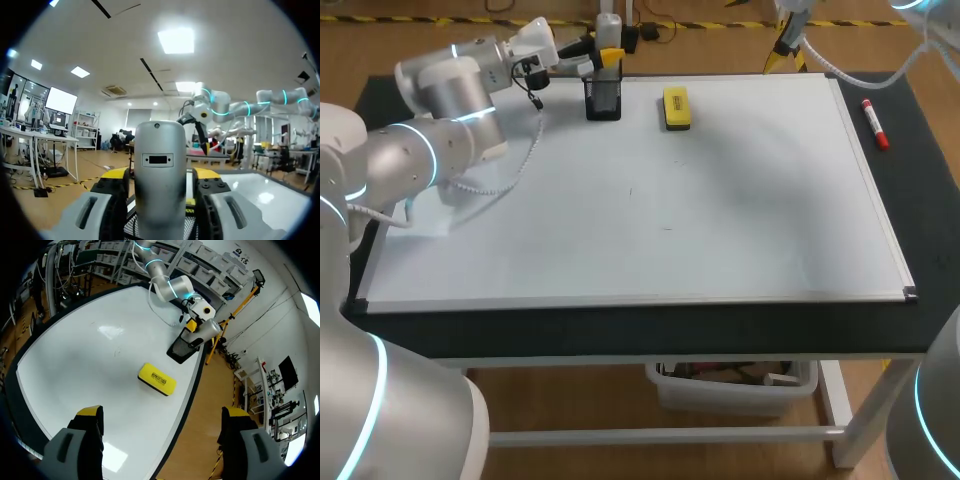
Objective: Pick up the inspection probe, press it on each red-marked spot on the whiteboard one by one, put down the probe, pick up the eraser, and wipe off all the red marks.
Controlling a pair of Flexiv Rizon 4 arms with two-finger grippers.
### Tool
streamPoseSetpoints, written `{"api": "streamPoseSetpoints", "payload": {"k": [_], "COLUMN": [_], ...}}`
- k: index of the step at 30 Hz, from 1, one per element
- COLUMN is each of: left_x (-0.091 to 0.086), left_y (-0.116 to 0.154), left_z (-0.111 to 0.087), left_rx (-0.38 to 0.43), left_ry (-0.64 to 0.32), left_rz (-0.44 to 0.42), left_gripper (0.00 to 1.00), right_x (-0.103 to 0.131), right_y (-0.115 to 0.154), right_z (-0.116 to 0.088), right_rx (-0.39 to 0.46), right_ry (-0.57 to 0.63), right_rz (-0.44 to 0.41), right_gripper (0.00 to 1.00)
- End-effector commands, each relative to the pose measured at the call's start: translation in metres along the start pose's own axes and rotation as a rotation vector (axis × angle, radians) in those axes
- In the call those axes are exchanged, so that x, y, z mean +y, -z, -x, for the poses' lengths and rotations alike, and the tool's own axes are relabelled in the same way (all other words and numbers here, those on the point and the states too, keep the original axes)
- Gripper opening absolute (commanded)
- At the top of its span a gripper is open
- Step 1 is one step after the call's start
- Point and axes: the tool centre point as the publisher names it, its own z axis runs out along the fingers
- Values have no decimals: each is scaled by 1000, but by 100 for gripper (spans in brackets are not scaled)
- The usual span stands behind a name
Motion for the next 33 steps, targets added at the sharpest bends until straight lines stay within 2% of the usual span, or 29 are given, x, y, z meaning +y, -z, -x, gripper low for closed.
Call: {"api": "streamPoseSetpoints", "payload": {"k": [1,9,19,21,26,33], "left_x": [1,-5,-10,-10,-11,-12], "left_y": [0,5,19,23,36,53], "left_z": [6,2,-1,-2,-3,-9], "left_rx": [679,644,526,457,397,301], "left_ry": [2,-24,-40,-34,-51,-95], "left_rz": [7,51,162,214,262,432], "left_gripper": [100,100,100,100,100,100], "right_x": [3,3,3,3,3,3], "right_y": [2,2,2,2,2,2], "right_z": [-1,-1,-1,-1,-1,-1], "right_rx": [2,2,2,2,2,2], "right_ry": [1,1,1,1,1,1], "right_rz": [-8,-8,-8,-8,-8,-8], "right_gripper": [100,100,100,100,100,100]}}
